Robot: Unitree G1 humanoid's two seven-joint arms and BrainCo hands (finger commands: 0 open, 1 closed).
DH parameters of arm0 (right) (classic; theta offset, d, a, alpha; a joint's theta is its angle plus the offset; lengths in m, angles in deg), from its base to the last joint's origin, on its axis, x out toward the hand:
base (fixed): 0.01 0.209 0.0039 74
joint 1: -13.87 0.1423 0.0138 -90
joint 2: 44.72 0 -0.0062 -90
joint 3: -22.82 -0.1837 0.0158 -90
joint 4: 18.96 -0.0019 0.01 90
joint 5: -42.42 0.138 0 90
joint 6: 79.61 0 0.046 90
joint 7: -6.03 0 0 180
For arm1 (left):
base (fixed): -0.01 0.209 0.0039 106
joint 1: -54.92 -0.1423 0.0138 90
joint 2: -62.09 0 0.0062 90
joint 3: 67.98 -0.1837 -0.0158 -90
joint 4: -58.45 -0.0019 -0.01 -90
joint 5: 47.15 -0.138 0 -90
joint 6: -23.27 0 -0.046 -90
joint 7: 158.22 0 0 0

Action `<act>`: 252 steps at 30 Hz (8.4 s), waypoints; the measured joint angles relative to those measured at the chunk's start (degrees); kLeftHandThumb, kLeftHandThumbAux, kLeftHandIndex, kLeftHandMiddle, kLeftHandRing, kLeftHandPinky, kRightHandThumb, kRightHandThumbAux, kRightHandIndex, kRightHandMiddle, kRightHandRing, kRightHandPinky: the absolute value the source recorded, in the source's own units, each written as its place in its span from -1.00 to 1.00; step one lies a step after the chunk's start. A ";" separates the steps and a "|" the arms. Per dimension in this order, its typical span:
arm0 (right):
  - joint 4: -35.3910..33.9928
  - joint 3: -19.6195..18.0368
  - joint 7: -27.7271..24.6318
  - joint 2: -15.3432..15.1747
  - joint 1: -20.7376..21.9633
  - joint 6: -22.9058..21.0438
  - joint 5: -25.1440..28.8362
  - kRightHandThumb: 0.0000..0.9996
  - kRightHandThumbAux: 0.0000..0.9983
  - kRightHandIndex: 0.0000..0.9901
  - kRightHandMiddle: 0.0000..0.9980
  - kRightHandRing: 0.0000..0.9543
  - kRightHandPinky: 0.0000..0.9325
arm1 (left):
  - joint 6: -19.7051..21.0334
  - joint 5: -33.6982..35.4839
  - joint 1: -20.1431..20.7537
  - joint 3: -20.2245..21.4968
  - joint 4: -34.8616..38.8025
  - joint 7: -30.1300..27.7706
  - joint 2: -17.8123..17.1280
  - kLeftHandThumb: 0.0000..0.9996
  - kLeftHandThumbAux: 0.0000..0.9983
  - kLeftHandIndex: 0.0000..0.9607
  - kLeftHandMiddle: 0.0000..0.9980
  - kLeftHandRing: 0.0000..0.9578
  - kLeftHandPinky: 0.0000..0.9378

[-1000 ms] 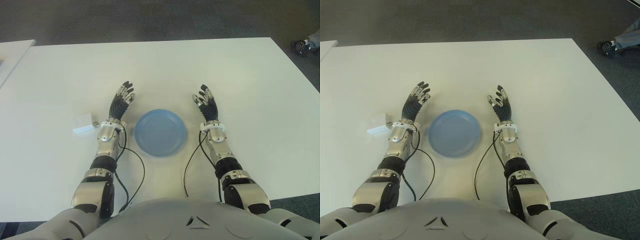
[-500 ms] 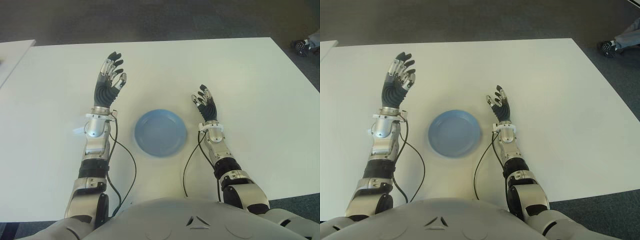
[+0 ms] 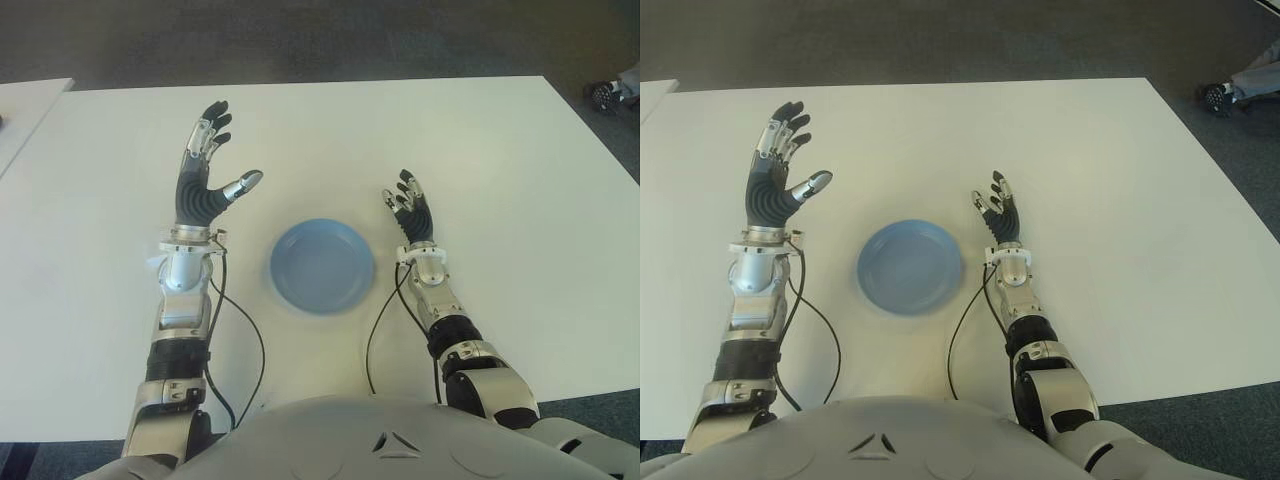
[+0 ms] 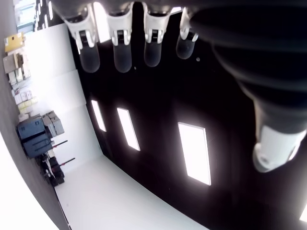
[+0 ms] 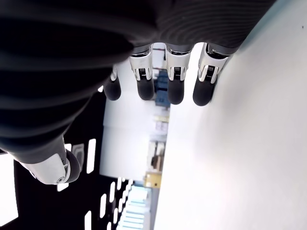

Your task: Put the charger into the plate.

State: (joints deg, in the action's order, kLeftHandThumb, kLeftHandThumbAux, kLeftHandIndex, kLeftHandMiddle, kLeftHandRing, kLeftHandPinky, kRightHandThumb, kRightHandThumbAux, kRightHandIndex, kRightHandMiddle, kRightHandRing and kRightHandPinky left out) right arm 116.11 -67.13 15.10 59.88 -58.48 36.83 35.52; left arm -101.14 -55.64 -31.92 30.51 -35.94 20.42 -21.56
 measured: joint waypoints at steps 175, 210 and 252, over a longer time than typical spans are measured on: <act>-1.81 -1.56 -3.78 -0.99 -1.40 0.06 1.68 -0.58 0.20 -0.99 -0.68 -0.61 -0.54 | 23.91 -40.39 -3.19 -28.94 -25.33 24.38 -44.19 -0.54 -0.58 -1.00 -1.00 -1.00 -0.96; -2.28 -2.36 -5.23 0.10 -1.41 -0.43 3.63 -0.77 0.28 -1.00 -0.67 -0.61 -0.57 | 19.60 -35.23 -8.77 -21.42 -18.76 34.51 -33.92 0.46 0.39 -0.07 0.66 0.72 0.72; -0.43 -2.75 -5.33 0.25 0.32 -0.69 3.82 -0.76 0.26 -1.00 -0.64 -0.57 -0.51 | 14.48 -29.13 0.30 -16.49 -2.02 29.13 -20.25 0.46 0.39 -0.08 0.75 0.81 0.88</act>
State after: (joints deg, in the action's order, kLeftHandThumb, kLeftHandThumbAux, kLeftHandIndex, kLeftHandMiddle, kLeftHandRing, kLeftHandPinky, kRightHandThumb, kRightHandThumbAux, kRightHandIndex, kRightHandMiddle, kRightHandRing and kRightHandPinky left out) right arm 115.68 -69.88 9.77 60.13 -58.17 36.14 39.34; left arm -86.66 -84.76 -31.63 14.02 -37.96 49.54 -41.81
